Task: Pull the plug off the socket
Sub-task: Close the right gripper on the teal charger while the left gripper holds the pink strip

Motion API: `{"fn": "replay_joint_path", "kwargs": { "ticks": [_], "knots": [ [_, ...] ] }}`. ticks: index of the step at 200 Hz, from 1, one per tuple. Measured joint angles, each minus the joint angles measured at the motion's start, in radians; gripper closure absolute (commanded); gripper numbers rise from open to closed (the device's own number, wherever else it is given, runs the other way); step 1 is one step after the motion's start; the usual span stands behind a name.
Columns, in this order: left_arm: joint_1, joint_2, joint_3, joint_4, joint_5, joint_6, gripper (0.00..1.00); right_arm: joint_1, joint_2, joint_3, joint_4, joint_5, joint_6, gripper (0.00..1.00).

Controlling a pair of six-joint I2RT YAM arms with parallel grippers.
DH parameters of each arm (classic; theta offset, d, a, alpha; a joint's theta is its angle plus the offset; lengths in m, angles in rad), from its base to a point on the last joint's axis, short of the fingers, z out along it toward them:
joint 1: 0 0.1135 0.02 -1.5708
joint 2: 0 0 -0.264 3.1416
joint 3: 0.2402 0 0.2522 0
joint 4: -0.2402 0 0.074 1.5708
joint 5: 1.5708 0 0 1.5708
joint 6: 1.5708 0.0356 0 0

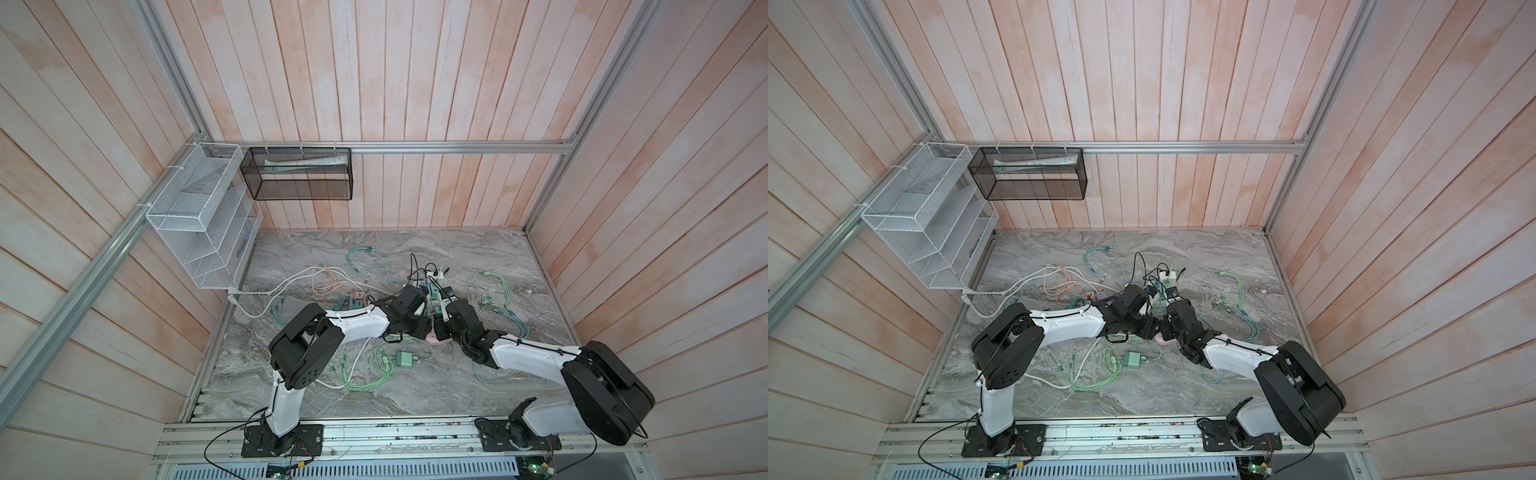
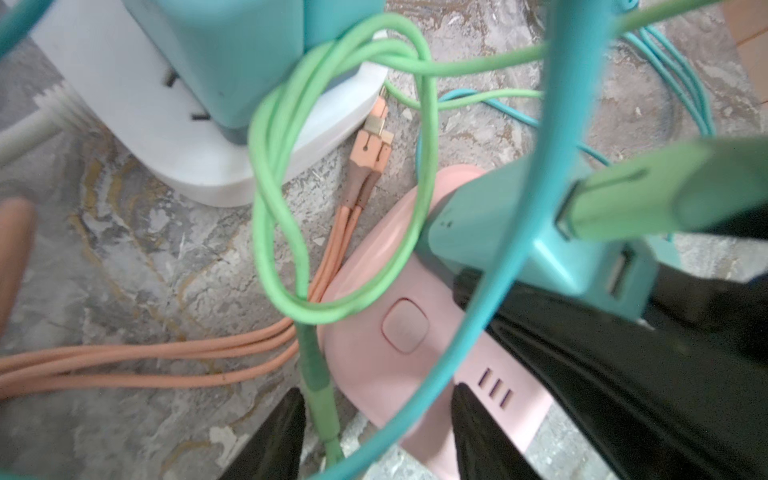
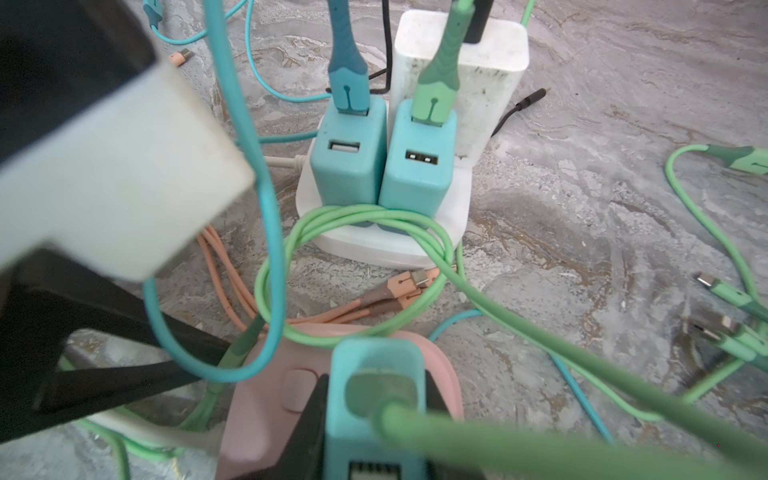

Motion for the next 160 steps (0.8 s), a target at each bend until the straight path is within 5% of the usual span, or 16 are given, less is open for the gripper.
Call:
{"fn": "replay_joint_path", "kwargs": {
  "ticks": [160],
  "knots": [
    [0.009, 0.024, 0.023, -0.008, 0.067, 0.0, 0.44, 0.077, -0.008, 0.044, -0.131, 0.116, 0.018, 1.0]
  ]
}}
